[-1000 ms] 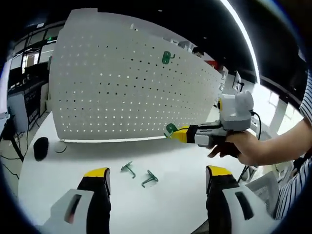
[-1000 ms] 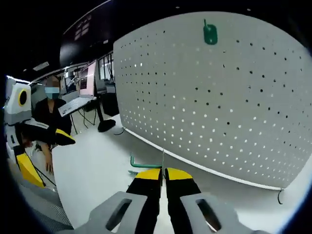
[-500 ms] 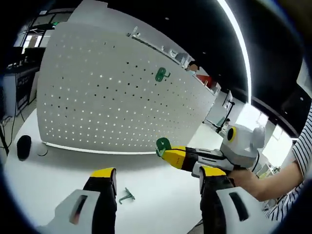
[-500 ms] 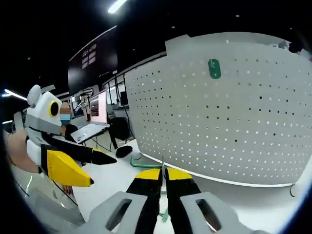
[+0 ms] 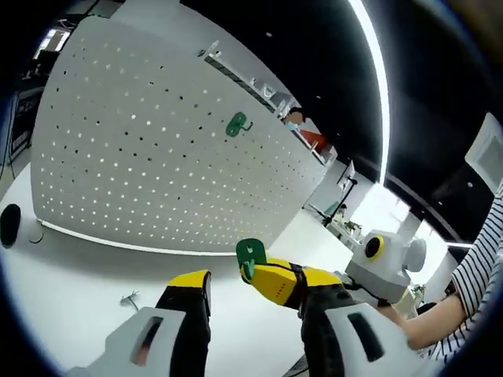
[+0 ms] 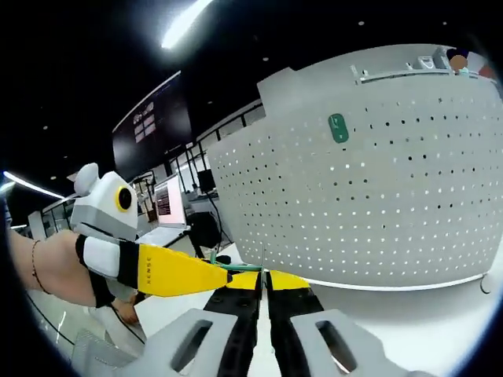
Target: Insert the hook assembly into the mounting plate slot until the hook locks in place.
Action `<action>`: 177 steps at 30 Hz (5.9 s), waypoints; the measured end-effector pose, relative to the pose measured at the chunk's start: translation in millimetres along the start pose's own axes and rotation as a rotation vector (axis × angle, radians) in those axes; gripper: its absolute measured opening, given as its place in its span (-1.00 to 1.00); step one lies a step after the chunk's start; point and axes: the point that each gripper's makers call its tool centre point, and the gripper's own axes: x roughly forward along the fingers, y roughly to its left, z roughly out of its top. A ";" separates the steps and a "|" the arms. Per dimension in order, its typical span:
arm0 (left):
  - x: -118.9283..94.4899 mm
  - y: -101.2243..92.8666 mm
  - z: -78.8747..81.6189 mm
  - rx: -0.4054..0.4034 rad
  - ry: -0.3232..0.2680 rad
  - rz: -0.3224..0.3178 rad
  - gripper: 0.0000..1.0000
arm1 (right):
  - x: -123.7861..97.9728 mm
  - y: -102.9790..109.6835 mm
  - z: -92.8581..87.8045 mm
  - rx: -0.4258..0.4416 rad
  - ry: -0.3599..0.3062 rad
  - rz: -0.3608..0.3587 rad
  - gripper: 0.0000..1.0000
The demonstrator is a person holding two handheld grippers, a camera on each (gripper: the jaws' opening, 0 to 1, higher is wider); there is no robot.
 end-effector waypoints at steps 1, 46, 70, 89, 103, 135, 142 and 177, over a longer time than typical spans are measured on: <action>0.4 -1.1 0.9 -0.005 -0.004 -0.004 -0.15 | -0.9 1.5 0.7 0.000 -0.004 0.003 -0.99; -3.1 -8.3 9.8 -0.127 -0.023 -0.047 -0.96 | -6.5 9.8 10.9 -0.030 -0.038 -0.001 -0.98; 2.0 8.4 16.0 0.080 -0.028 0.122 -0.98 | -20.8 -6.5 13.2 -0.197 0.051 -0.079 -0.26; 0.6 30.3 42.4 0.303 -0.105 0.329 -0.98 | -70.3 -48.1 -29.4 -0.237 0.199 -0.219 0.20; -0.7 35.0 54.6 0.376 -0.159 0.402 -0.98 | -107.6 -68.1 -65.4 -0.243 0.296 -0.281 0.38; 10.4 30.8 126.0 0.486 -0.392 0.517 -0.98 | -124.2 -64.8 -113.9 -0.345 0.380 -0.272 0.41; 24.5 31.0 133.6 0.497 -0.422 0.535 -0.98 | -124.5 -68.5 -114.4 -0.358 0.382 -0.288 0.40; 84.6 39.1 190.8 0.594 -0.563 0.641 -0.98 | -124.0 -71.2 -106.8 -0.339 0.345 -0.295 0.29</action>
